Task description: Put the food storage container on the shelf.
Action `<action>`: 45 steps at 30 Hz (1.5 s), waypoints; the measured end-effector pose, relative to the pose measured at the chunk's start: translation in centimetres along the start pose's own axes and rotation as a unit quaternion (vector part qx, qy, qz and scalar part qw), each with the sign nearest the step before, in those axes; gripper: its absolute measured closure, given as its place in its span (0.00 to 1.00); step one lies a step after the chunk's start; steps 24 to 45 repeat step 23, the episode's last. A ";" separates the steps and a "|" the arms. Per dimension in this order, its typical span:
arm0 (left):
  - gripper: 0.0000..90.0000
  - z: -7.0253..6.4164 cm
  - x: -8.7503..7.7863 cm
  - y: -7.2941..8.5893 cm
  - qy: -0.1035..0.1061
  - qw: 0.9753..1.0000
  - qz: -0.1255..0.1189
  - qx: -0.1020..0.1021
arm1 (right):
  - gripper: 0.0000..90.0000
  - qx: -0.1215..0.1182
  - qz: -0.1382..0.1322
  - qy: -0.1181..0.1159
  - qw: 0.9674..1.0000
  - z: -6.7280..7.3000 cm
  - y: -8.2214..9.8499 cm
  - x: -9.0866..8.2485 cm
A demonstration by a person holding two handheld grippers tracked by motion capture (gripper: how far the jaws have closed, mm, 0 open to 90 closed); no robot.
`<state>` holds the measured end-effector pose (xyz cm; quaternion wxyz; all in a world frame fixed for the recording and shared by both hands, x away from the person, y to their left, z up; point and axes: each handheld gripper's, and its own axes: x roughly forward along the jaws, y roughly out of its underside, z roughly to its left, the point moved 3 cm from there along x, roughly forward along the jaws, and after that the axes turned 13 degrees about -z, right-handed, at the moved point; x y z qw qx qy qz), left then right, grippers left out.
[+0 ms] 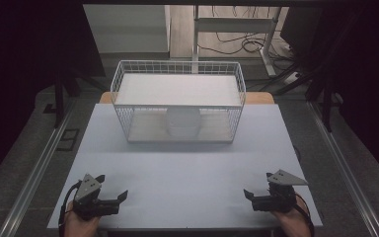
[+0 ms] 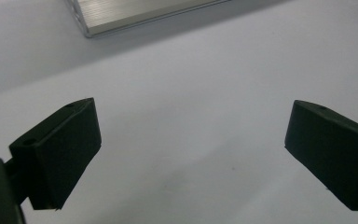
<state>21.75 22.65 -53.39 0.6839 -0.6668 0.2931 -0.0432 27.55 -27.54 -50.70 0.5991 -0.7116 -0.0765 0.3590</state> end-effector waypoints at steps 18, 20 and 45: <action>0.01 0.7 1.1 1.8 0.013 0.998 0.053 -0.018 | 0.00 0.015 0.040 0.020 0.999 -1.0 1.8 -0.7; 0.01 0.6 1.3 2.0 0.016 0.998 0.064 -0.019 | 0.00 0.014 0.043 0.020 0.999 -1.0 1.9 -0.6; 0.01 0.6 1.5 2.2 0.018 0.997 0.076 -0.017 | 0.00 0.008 0.049 0.019 0.999 -0.9 1.9 -0.5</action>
